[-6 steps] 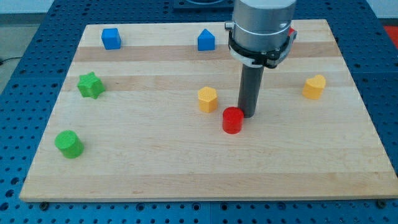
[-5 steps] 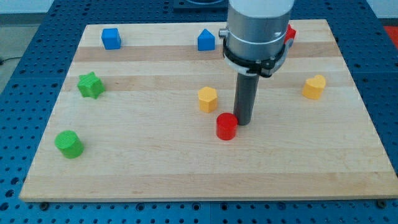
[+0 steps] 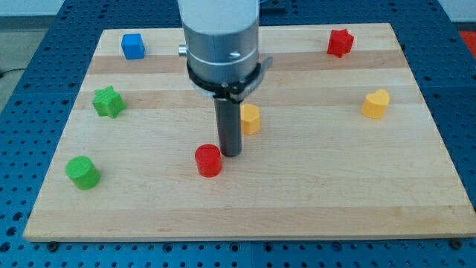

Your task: Push the red circle parallel to the green circle

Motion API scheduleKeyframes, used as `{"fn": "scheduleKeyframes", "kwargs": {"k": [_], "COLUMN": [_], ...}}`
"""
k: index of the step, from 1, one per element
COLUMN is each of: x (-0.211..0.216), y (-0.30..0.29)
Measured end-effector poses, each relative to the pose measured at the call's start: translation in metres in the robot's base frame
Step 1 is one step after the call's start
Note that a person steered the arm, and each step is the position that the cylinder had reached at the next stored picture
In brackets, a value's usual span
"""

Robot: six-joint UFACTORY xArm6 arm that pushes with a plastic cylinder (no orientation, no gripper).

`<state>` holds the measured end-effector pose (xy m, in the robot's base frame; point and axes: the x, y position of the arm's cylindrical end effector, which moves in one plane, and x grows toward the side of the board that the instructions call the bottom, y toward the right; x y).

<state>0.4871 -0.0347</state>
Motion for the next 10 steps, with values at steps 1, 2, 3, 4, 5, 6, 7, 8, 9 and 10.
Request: {"fn": "scheduleKeyframes", "kwargs": {"k": [1, 2, 3, 4, 5, 6, 7, 8, 9, 10], "x": [-0.003, 0.018, 0.021, 0.009, -0.010, -0.026, -0.039, -0.050, -0.052, -0.057], "y": [-0.060, -0.046, -0.006, -0.047, -0.079, -0.090, -0.098, -0.103, -0.095, -0.082]}}
